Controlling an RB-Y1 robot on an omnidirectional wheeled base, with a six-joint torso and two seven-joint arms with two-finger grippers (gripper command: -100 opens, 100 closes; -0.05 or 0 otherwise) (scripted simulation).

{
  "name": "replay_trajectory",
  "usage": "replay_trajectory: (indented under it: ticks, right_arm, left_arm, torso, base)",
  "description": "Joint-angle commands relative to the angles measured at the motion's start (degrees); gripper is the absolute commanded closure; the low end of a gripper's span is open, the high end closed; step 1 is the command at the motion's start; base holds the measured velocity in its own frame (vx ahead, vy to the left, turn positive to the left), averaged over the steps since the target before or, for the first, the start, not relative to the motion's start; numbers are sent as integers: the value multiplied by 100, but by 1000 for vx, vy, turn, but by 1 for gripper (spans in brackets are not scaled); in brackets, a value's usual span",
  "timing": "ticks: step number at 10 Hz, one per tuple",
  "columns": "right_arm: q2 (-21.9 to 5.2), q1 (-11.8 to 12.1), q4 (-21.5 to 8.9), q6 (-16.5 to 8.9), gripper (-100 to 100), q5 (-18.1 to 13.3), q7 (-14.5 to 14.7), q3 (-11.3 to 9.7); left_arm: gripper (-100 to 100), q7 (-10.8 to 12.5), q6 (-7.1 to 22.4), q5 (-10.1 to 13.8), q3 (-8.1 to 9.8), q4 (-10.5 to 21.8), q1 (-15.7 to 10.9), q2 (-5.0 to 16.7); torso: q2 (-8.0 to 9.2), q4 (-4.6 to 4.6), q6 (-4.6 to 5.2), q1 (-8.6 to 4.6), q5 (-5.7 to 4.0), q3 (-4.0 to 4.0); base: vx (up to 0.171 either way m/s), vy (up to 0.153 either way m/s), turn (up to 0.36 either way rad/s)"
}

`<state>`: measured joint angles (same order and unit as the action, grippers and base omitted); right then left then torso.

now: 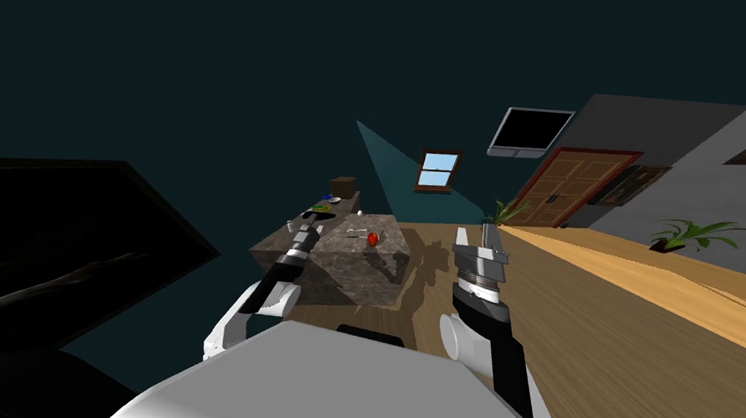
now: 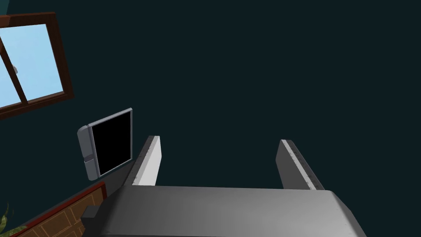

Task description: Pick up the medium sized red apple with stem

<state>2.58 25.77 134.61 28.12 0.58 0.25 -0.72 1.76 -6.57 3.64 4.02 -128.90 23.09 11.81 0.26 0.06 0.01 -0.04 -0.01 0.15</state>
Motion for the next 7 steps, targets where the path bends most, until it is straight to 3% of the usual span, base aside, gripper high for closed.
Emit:
replay_trajectory:
  ticks: [1, 7]
  right_arm:
    - [0, 0, 0, 0, 0, 0, 0, 0]
    - [0, 0, 0, 0, 0, 0, 0, 0]
  left_arm:
    - [-100, 30, 286, 22, 47, -10, -54, 54]
    - [-100, 95, 1148, 79, 172, -61, -271, 205]
  torso:
    - [0, 0, 0, 0, 0, 0]
    - [-14, -3, 0, 2, 0, -8]
  base:
    - [-57, -11, -50]
    - [-33, -9, -54]
